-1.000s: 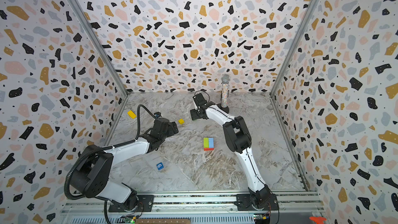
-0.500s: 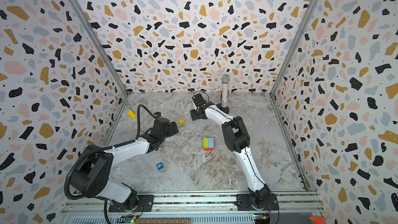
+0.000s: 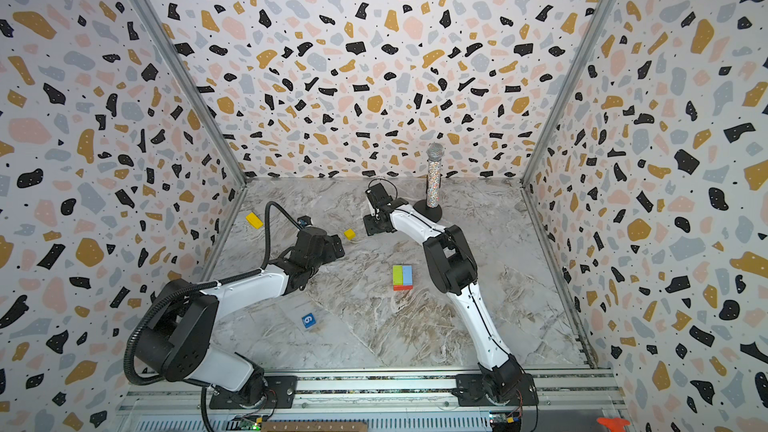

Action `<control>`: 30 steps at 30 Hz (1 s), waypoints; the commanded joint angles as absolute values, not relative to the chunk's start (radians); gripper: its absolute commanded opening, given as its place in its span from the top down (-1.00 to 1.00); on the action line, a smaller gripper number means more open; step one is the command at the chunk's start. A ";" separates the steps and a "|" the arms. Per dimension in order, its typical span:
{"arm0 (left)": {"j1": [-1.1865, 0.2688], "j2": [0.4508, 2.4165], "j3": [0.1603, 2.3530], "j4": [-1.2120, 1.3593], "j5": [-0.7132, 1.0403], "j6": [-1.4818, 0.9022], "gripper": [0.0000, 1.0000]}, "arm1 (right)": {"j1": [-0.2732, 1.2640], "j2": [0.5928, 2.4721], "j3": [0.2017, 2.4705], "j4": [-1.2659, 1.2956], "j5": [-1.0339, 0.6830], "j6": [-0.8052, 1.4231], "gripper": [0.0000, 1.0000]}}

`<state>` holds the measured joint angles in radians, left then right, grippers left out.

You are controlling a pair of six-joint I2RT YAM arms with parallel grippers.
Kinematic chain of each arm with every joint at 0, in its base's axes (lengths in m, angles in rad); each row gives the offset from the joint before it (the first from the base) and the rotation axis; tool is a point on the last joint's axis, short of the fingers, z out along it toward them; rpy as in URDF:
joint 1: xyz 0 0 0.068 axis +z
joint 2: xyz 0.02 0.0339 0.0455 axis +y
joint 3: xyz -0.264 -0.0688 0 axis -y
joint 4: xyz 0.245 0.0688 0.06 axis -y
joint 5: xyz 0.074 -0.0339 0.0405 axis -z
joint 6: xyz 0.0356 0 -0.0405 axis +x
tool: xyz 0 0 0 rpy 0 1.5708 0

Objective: Build the wood block tower
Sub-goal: 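Lower the right gripper over the small green cube and close on it, then lift the green cube with the right gripper and carry it over the stack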

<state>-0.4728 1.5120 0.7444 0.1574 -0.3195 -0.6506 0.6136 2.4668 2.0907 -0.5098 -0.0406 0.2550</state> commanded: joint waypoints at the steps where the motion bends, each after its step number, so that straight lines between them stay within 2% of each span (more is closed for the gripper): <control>1: -0.469 1.503 0.741 0.176 -0.323 -0.654 -1.00 | 0.619 2.466 2.139 -0.538 -0.040 0.246 -0.11; 10: -0.468 1.505 0.741 0.175 -0.320 -0.654 -1.00 | 0.621 2.468 2.142 -0.546 -0.036 0.247 -0.02; 26: -0.469 1.505 0.745 0.169 -0.323 -0.652 -1.00 | 0.626 2.455 2.138 -0.555 -0.031 0.243 0.31; 30: -0.469 1.503 0.746 0.169 -0.320 -0.652 -1.00 | 0.631 2.439 2.126 -0.557 -0.024 0.243 0.32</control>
<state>-0.4721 1.5116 0.7444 0.1570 -0.3191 -0.6506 0.6216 2.4737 2.1033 -0.5194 -0.0357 0.2478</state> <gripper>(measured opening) 0.998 0.345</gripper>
